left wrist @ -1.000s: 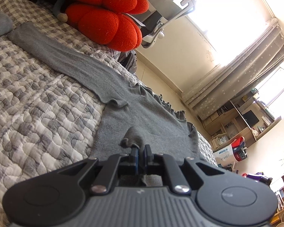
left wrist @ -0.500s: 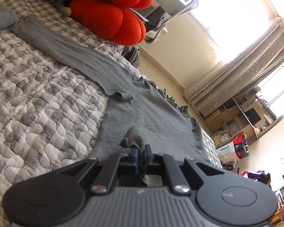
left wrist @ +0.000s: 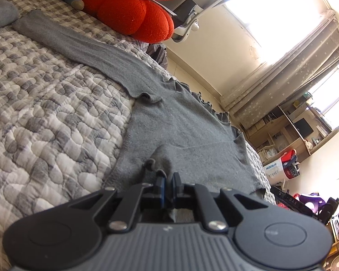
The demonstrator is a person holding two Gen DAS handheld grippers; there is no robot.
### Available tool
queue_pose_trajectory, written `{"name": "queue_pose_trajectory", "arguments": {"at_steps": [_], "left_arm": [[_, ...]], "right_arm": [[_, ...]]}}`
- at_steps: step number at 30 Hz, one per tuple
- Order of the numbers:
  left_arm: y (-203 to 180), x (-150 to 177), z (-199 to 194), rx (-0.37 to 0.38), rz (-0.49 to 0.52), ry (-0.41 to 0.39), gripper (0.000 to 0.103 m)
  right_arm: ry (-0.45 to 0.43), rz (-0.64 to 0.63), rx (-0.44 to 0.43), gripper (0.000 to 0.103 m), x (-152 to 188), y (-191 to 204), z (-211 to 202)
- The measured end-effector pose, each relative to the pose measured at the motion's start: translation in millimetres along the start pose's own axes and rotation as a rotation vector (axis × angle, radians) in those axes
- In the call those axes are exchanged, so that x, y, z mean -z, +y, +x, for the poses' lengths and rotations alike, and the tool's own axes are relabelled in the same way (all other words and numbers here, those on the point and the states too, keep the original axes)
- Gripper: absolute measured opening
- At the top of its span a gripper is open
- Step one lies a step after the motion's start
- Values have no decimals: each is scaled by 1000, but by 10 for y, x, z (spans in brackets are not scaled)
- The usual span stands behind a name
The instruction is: Fold clothes
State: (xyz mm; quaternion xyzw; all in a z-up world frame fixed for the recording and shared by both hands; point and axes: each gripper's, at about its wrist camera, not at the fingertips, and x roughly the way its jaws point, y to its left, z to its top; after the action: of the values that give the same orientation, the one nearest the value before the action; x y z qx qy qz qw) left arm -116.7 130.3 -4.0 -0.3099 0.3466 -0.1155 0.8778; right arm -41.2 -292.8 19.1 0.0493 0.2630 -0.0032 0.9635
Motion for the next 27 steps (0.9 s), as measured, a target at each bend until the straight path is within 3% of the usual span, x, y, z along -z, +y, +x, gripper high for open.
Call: {"name": "queue_pose_trajectory", "arguments": {"at_steps": [2,5,7,8,12,16,17,27], "left_arm": [[-18,5,11,4,5,2,6],[-37,8,9,7,9,-1,6],[-35,11,2,5,11,0,6],[-32,15,-2,3,13,1,6],[-9,14,-6,-2,16,5,6],[4,18,0,0,15,5,6],[6,22,4,-1,13,6,6],[-38,75,6,16,18,16,6]], "right_arm": [[-15,-12,-47,50,-36,38,-23],[-8,-142,-123,49,-26,268,-17],[13,-194,-141,44,-7,388,40],[29,-206,-152,36,0,428,70],[108,-200,-167,17,22,475,248],[133,-160,-153,15,-8,440,332],[137,-152,-153,7,-19,429,340],[52,-14,-148,4,-151,185,126]]}}
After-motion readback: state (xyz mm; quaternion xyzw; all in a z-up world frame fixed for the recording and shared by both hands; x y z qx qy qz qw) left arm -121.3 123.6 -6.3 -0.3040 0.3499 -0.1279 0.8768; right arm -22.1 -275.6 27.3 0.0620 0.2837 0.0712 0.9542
